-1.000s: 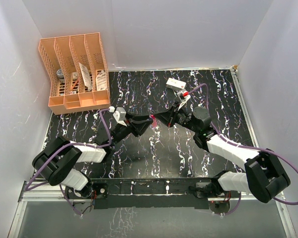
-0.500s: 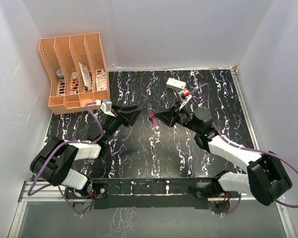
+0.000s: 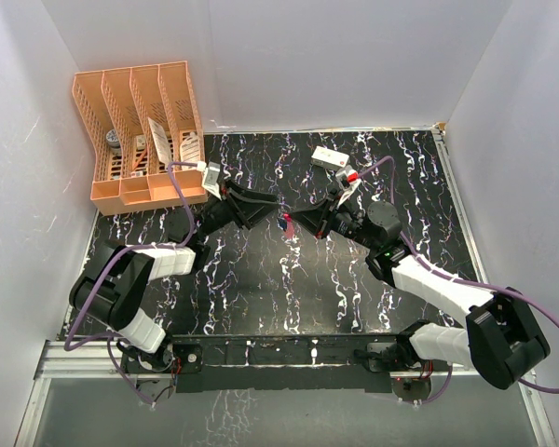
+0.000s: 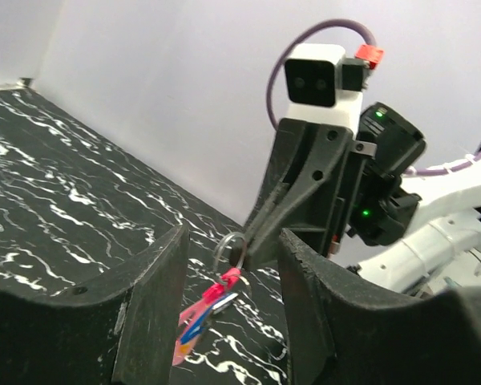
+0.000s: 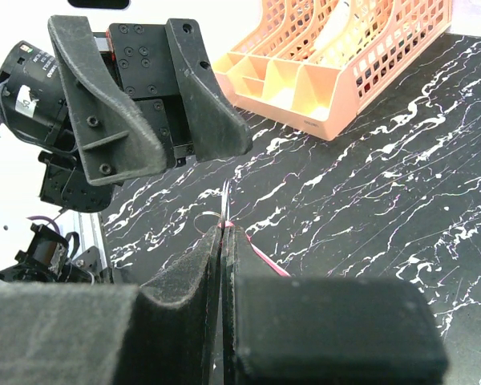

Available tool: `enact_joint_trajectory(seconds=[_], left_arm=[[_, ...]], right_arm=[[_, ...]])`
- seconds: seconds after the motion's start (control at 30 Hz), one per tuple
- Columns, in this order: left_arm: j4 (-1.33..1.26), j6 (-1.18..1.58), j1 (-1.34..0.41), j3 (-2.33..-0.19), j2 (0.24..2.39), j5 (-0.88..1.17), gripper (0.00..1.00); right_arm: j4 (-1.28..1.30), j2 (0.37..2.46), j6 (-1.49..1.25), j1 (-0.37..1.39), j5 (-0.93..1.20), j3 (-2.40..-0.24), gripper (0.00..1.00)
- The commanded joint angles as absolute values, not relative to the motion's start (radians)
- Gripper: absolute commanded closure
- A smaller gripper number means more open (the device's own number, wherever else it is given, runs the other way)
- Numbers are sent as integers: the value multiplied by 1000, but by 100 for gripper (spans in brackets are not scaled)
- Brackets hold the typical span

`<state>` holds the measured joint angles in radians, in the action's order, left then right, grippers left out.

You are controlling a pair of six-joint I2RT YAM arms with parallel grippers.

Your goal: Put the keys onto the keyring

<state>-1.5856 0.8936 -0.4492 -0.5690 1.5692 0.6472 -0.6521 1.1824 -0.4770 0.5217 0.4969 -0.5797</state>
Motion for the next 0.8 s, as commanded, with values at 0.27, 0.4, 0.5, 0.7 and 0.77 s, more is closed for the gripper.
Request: enact_joint_trajectory(seconds=[0.27, 0.4, 0.5, 0.7, 0.77], left_arm=[[-1788, 972, -439, -613, 1561, 816, 54], [-1787, 961, -439, -616, 1571, 805, 54], [-1787, 953, -436, -619, 1583, 790, 54], [-1787, 916, -429, -601, 1576, 722, 53], [-1788, 911, -427, -599, 1577, 713, 53]], right_arm=[[-690, 1164, -452, 518, 502, -624, 100], [-692, 1171, -453, 518, 510, -630, 100], [-693, 1171, -454, 518, 512, -632, 100], [-687, 1162, -453, 518, 509, -627, 100], [-687, 1162, -453, 518, 510, -629, 100]])
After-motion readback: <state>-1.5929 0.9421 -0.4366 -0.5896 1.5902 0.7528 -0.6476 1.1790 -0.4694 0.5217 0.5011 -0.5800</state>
